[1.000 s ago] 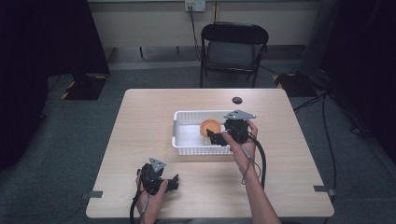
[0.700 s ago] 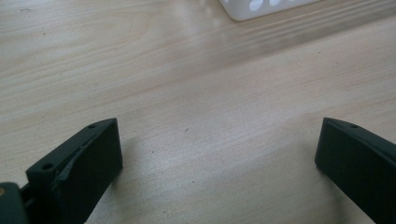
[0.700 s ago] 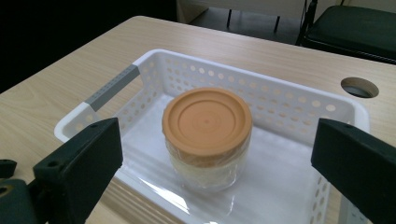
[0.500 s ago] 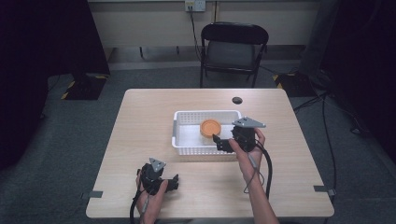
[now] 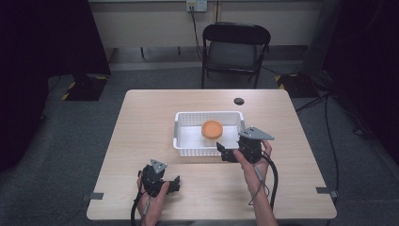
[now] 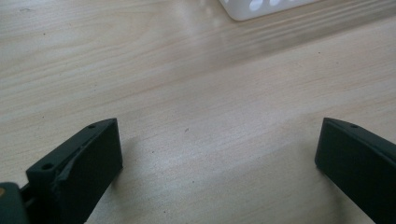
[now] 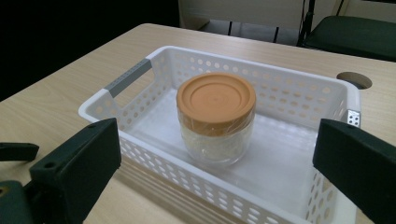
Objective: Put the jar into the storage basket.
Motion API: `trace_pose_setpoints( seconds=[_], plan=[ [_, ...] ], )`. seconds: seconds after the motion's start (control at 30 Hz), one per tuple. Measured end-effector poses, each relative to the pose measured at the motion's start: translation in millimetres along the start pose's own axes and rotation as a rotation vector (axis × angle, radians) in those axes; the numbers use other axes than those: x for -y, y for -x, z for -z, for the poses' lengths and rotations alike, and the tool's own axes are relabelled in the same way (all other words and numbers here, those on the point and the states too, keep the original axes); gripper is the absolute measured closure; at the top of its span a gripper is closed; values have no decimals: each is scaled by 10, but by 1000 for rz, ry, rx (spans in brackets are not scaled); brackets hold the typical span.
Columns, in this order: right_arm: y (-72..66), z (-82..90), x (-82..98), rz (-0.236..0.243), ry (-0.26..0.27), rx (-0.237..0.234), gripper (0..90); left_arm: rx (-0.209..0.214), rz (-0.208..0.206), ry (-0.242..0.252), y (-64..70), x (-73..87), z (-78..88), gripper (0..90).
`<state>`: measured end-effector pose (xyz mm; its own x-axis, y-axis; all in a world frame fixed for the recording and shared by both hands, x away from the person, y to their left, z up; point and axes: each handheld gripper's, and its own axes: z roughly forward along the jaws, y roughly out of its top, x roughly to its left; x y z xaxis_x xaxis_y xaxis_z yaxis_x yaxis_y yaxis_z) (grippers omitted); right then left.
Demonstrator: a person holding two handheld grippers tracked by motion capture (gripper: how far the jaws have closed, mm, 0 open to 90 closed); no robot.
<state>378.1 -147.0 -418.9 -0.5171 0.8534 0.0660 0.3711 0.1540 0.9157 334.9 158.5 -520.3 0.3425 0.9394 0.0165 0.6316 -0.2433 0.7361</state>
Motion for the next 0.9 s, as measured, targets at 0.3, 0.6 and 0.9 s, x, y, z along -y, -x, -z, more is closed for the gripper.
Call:
trace_pose_setpoints(
  seconds=[0.3,0.6,0.9],
  plan=[
    [-77,112,113,-16,8,52,5,0,1,0,1,1,0,2],
    [-87,192,319,-13,-4,70,3,-2,2,0,2,1,1,2],
    [-81,281,501,-14,-19,74,4,-4,7,1,7,3,1,2]
  ],
)
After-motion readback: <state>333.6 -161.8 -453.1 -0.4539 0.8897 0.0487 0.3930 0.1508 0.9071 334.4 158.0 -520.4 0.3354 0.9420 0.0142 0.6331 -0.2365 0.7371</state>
